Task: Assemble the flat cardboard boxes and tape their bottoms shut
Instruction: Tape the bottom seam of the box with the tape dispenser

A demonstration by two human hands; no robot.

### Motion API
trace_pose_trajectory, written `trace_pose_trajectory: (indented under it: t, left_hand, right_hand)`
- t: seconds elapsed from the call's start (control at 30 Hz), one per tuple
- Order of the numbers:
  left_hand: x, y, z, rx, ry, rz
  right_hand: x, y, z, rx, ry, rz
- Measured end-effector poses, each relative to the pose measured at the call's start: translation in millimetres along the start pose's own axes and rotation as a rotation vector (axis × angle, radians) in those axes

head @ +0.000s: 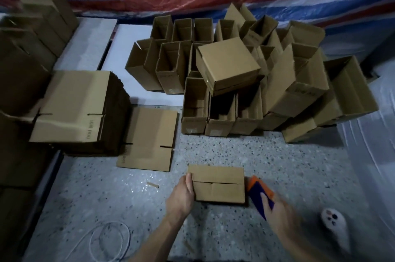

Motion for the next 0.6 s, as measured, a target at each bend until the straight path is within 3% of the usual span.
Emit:
trace_pose_trajectory:
  t: [0.13,0.17,0.23,0.3,0.43,0.5,0.6]
  left_hand:
    - [-3,-6,5,0.001,-0.002,0.005]
    - [-3,-6,5,0.002,-0.006,0.008]
    - [-3,-6,8,-0.003,-0.006,0.017]
    - [-5,-7,8,-0.011,-0.006,0.012]
    - [-2,-8,8,-0.006,-0.027,0.006]
    - [-2,-8,9,-0.004,-0.051,-0.009]
    - [-1,-8,9,-0.001,-0.081,-0.004]
  right_hand:
    - [-29,6,-30,0.205,0.077,-0.076]
    - [-43,5,-38,0.219,-0.043,-0.110]
    - [-64,3,-52,0.139,-0.184,-0.088]
    - [-70,3,-55,0.074,-0.206,-0.055]
    - [-44,-8,-48,0.000,-0.368,0.006]
    - [-21,-15,-43,-0.080,-0.273,0.073]
    - [8,-38,-36,-0.202,0.067,0.311]
Point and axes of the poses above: each hand's wrist, its own z-axis towards the middle knuckle, its own x-axis out of the back of the hand, y = z × x, the point moved 1 cm from there along z, towards the middle knuckle, and after that the axes turned 8 degrees about x, right-handed, at the moved point
